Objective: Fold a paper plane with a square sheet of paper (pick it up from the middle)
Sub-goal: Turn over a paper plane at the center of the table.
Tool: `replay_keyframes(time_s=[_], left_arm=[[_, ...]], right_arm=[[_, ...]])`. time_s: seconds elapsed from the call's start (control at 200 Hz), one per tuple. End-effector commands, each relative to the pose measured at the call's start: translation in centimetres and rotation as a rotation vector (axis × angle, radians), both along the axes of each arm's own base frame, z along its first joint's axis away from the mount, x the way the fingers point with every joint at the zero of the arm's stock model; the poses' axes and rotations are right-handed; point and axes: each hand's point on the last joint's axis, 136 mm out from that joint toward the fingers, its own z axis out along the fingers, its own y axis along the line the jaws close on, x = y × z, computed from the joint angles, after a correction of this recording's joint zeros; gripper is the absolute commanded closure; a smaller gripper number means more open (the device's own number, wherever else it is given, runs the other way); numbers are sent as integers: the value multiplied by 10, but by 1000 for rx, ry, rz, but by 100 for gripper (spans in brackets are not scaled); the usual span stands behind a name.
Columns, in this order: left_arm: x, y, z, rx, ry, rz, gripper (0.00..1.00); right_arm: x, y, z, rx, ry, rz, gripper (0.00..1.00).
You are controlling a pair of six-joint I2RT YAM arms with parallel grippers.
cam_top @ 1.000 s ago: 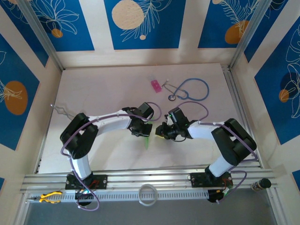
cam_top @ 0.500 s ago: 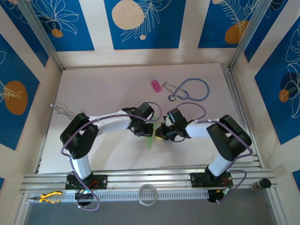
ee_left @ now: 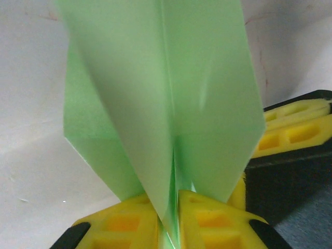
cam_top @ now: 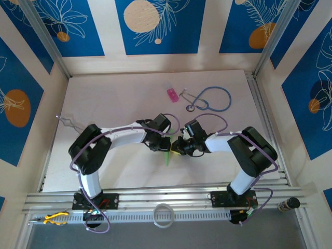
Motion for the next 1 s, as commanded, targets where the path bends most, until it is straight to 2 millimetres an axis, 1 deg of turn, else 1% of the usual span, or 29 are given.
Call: replay_keyframes(time_s=[0.0, 0.48, 0.77, 0.995], left_arm=[[-7, 0, -6, 6, 29, -11, 83], [-7, -16, -4, -83, 51, -1, 84], [-8, -15, -11, -74, 62, 3, 83], [-6, -9, -12, -41, 49, 18, 89]], right_arm=[[1, 2, 0, 9, 6, 13, 87], [-1, 2, -2, 21, 12, 13, 87], [-1, 1, -2, 30, 14, 7, 89], [0, -1, -1, 26, 11, -2, 89]])
